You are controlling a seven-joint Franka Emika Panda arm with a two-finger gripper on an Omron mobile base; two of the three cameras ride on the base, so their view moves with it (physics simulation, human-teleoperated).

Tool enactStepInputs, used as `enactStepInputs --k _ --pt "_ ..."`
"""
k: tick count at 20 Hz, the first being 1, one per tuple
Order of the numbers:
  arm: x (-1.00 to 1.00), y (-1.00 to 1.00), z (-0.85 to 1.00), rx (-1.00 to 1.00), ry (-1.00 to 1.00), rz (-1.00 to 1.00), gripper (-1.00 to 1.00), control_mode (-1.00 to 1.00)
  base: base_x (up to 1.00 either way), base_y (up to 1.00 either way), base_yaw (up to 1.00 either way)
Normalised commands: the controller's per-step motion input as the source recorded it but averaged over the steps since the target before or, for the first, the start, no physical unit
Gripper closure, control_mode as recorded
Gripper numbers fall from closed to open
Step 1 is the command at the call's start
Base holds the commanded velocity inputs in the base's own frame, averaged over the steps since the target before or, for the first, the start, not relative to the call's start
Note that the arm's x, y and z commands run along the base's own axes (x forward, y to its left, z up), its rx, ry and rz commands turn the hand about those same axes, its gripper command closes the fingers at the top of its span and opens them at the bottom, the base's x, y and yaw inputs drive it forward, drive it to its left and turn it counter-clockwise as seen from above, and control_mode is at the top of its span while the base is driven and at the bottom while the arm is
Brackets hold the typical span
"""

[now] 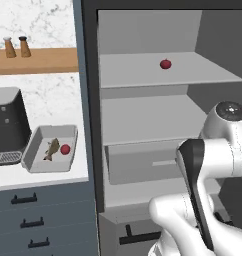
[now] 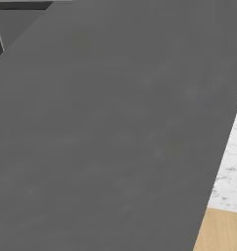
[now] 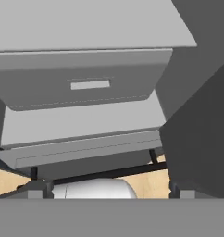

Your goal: Place one tomato and one fish in each tupperware on the nearby counter, to pack two identical lunches.

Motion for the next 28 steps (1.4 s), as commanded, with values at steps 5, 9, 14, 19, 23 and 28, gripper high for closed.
enactStepInputs --k 5,9,14,19,23,28 --pt "0.0 0.0 0.0 0.0 0.0 0.0 -1.0 1.0 0.44 -0.19 -0.13" --pt "0.0 0.0 0.0 0.0 0.0 0.0 -1.0 1.0 0.9 0.0 0.0" --pt "0.3 0.14 0.81 0.0 -0.39 0.0 -1.0 -1.0 0.0 0.0 0.0" --pt "-0.01 0.16 1.0 0.0 -0.62 0.1 -1.0 -1.0 0.0 0.0 0.0" --pt "-0.04 0.03 1.0 0.0 -0.55 0.18 -1.0 -1.0 0.0 0.0 0.0" --pt "0.37 0.23 1.0 -0.07 -0.25 0.19 -1.0 -1.0 0.0 0.0 0.0"
